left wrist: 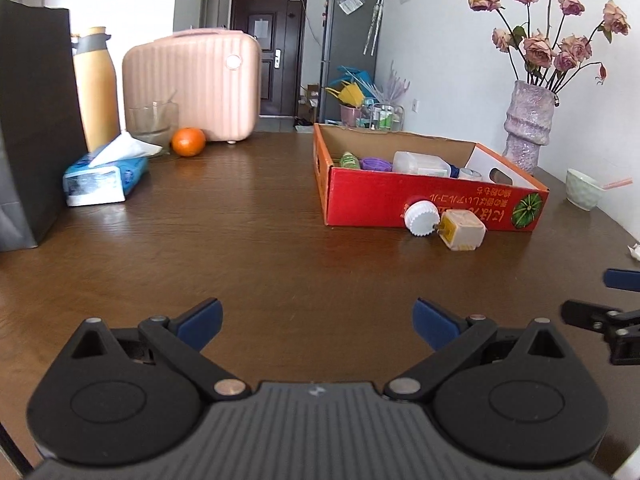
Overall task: Organize rigid objects
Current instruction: 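Grasp the white cap with the left gripper while the right gripper grasps the beige cube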
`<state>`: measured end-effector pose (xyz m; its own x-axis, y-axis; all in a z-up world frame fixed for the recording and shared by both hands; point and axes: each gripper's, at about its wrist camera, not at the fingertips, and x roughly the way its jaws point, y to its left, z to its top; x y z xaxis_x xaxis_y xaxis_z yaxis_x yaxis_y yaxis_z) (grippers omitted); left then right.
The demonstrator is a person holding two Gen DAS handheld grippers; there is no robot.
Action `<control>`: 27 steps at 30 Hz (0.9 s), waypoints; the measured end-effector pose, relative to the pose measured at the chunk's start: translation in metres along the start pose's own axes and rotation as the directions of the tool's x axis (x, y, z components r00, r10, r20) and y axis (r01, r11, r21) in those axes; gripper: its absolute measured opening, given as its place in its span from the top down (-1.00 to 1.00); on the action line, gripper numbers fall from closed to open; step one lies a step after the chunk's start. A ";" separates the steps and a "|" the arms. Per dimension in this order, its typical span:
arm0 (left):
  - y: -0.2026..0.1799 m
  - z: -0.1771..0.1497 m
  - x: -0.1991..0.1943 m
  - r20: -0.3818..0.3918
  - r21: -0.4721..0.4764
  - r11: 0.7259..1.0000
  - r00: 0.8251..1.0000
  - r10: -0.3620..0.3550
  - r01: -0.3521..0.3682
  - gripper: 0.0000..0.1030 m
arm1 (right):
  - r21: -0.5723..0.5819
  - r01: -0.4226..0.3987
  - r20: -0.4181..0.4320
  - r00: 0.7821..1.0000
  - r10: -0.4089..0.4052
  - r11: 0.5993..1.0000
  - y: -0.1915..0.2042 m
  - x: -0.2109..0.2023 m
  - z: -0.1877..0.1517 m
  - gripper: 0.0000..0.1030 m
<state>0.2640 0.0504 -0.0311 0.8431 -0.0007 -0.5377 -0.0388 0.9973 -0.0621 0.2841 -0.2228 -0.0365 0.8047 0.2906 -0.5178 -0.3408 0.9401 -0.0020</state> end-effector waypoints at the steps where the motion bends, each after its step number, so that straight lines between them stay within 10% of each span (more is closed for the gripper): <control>1: 0.000 0.003 0.007 -0.007 -0.007 1.000 1.000 -0.006 0.006 -1.00 | -0.009 -0.008 -0.007 1.000 0.008 1.000 0.000 0.009 0.005 -0.81; 17: 0.010 0.047 0.091 -0.142 -0.112 0.993 0.988 -0.063 0.048 -1.00 | -0.167 -0.100 -0.118 0.990 0.080 0.981 0.011 0.153 0.070 -0.56; 27: -0.033 0.072 0.139 -0.174 -0.147 0.981 0.973 -0.154 0.129 -1.00 | -0.106 -0.142 -0.085 0.987 0.133 0.984 -0.015 0.157 0.064 -0.32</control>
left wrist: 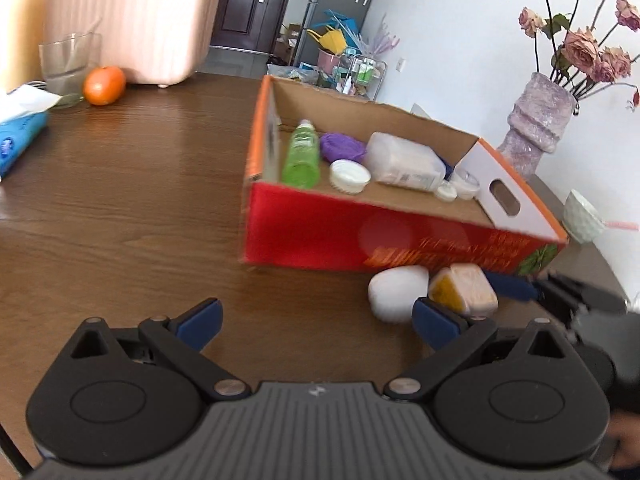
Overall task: Organize rigid objects
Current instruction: 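Grasp the white cap with the left gripper while the right gripper grasps the beige cube, then carry the white cap and beige cube into the box and release both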
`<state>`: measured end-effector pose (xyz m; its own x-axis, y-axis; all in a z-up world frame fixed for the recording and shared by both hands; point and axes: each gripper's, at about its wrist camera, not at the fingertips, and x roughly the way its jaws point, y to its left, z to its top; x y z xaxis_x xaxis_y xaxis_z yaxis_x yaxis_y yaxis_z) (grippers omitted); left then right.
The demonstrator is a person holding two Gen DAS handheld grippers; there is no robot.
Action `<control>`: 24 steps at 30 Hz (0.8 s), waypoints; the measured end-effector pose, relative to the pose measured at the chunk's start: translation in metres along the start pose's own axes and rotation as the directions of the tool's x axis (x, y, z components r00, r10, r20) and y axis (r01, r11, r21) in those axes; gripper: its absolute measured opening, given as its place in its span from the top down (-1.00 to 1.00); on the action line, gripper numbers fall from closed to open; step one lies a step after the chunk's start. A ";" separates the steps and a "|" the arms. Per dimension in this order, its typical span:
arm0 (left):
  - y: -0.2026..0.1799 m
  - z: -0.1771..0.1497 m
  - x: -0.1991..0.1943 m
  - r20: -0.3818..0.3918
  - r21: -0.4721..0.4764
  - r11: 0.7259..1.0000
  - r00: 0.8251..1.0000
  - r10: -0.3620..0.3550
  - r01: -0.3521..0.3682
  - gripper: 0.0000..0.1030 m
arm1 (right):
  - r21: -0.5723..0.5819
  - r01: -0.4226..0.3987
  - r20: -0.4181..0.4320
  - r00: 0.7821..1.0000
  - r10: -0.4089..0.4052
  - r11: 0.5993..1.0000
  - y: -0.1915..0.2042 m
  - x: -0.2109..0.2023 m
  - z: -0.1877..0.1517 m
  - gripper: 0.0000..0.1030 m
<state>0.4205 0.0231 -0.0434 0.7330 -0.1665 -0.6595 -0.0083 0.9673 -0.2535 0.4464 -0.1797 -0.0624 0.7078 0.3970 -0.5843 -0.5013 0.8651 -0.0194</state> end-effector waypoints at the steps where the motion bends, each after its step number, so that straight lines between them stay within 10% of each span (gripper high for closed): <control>1: -0.005 0.002 0.005 0.004 0.002 1.000 1.000 -0.012 0.012 -0.97 | 0.009 -0.003 0.004 1.000 0.003 1.000 -0.005 -0.004 -0.002 -0.32; 13: -0.060 -0.015 0.041 0.042 0.179 0.982 0.998 0.050 -0.057 -0.47 | 0.168 0.034 0.061 0.997 -0.045 0.985 -0.067 -0.038 -0.030 -0.32; 17: -0.076 -0.027 0.039 0.084 0.308 0.945 0.993 0.082 -0.105 0.20 | 0.128 0.024 0.070 0.997 -0.034 0.991 -0.060 -0.038 -0.030 -0.32; 24: -0.077 -0.038 0.023 0.102 0.330 0.937 0.991 0.085 -0.115 0.21 | 0.113 0.010 0.068 0.997 -0.018 0.994 -0.053 -0.038 -0.031 -0.32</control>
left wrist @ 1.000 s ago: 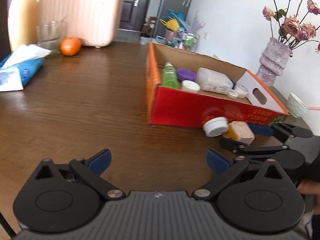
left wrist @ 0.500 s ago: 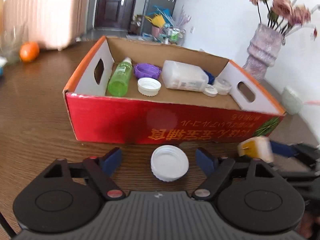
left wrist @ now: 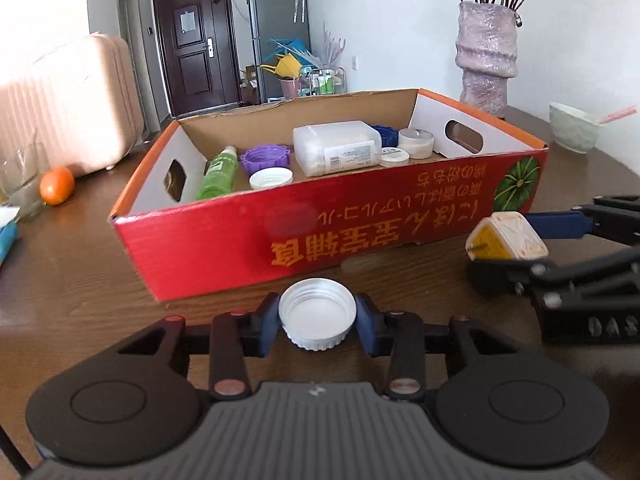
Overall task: Organize rigid objects
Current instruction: 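Carry the white cap and beige cube into the box and release both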
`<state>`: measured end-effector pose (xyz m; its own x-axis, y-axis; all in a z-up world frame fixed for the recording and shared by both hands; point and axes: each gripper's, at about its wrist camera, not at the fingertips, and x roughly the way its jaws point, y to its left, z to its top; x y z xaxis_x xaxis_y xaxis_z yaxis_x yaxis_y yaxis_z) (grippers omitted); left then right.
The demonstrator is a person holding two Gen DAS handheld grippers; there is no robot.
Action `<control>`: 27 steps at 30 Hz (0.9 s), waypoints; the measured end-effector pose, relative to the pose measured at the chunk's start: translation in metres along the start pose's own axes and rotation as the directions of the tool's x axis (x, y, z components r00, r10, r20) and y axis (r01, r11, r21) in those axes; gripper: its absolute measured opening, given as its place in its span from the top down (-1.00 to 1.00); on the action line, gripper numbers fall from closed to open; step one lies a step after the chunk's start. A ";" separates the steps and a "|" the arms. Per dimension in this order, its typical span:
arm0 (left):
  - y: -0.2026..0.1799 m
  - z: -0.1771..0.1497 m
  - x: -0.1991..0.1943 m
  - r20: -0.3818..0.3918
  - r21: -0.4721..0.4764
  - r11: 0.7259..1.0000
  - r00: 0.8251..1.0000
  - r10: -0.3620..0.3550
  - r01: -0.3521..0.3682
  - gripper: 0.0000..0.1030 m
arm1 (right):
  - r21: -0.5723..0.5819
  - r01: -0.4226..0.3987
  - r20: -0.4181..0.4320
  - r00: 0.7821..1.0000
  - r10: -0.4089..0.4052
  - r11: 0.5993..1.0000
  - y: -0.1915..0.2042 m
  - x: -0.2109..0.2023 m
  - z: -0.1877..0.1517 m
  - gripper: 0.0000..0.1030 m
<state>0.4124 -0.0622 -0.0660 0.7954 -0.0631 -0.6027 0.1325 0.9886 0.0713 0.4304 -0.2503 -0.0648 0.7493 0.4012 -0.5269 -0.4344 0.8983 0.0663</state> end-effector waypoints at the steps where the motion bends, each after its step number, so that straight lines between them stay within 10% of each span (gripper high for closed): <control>1: 0.004 -0.002 -0.007 0.003 -0.018 1.000 1.000 -0.004 0.004 0.21 | 0.010 0.002 0.003 1.000 -0.002 1.000 -0.001 0.000 0.000 -0.32; 11: 0.051 -0.022 -0.118 0.107 -0.124 0.986 0.986 0.124 -0.111 0.21 | 0.077 0.061 0.032 0.997 -0.064 0.995 0.020 -0.043 -0.019 -0.31; 27: 0.066 -0.070 -0.245 0.252 -0.185 0.982 0.964 0.085 -0.038 0.21 | 0.011 0.129 0.272 0.954 -0.127 0.992 0.109 -0.200 -0.037 -0.31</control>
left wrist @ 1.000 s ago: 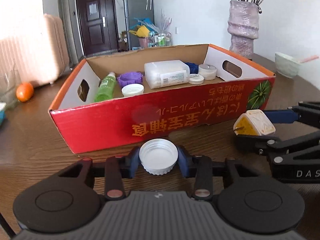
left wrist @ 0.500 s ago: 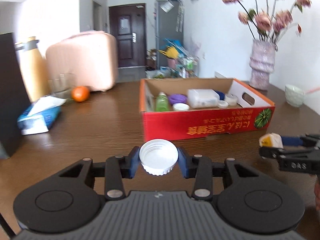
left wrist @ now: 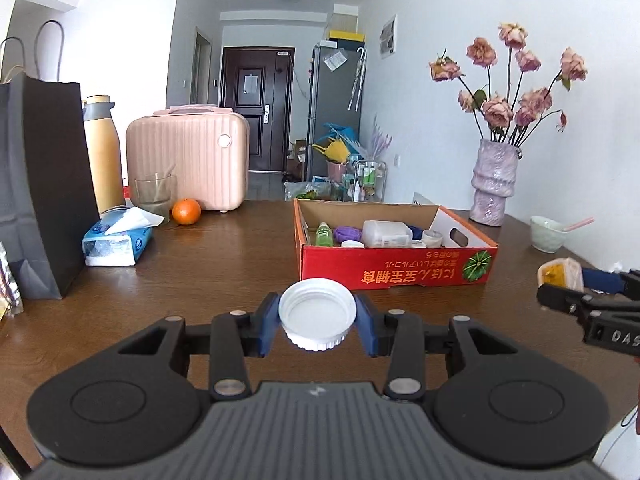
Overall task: Organize rigid objects
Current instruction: 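Carry the white cap and beige cube into the box and release both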
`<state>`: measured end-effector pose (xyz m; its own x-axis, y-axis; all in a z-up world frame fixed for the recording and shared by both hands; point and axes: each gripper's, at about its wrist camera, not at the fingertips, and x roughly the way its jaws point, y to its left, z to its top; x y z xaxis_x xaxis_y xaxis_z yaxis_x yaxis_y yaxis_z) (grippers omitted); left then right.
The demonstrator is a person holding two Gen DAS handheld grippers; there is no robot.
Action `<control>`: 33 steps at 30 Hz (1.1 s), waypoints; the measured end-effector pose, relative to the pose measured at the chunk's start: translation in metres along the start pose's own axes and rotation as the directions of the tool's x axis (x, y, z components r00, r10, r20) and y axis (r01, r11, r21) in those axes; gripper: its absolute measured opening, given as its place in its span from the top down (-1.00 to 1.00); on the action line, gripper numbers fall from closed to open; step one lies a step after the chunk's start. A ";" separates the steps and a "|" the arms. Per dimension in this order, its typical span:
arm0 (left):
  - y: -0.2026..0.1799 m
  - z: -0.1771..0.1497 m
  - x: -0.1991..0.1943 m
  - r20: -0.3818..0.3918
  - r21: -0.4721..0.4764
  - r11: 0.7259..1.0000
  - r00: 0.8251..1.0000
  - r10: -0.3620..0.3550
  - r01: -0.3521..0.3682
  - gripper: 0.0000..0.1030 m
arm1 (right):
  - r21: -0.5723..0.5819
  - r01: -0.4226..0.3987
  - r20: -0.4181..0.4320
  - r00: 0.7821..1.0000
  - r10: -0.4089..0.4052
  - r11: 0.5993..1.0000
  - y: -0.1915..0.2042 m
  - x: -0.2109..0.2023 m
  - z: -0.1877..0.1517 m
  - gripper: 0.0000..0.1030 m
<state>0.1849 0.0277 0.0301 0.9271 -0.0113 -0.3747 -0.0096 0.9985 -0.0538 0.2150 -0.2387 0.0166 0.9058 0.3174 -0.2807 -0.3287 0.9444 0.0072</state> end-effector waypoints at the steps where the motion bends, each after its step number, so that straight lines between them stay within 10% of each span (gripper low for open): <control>1: 0.001 -0.003 -0.004 0.000 -0.003 1.000 1.000 0.000 0.000 0.21 | 0.002 0.002 0.014 1.000 -0.002 1.000 0.002 -0.007 0.000 -0.31; 20: 0.009 -0.008 -0.030 0.040 -0.031 0.999 0.999 0.010 -0.009 0.21 | 0.006 0.009 0.046 0.999 -0.009 1.000 0.012 -0.033 -0.003 -0.32; 33: 0.017 0.057 0.026 0.103 -0.036 0.999 0.995 -0.007 0.011 0.21 | -0.012 -0.002 0.068 0.998 0.003 1.000 -0.011 0.030 0.050 -0.32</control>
<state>0.2305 0.0472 0.0718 0.9609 -0.0125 -0.2766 -0.0134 0.9957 -0.0915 0.2592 -0.2350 0.0558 0.9207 0.3255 -0.2153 -0.3341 0.9425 -0.0039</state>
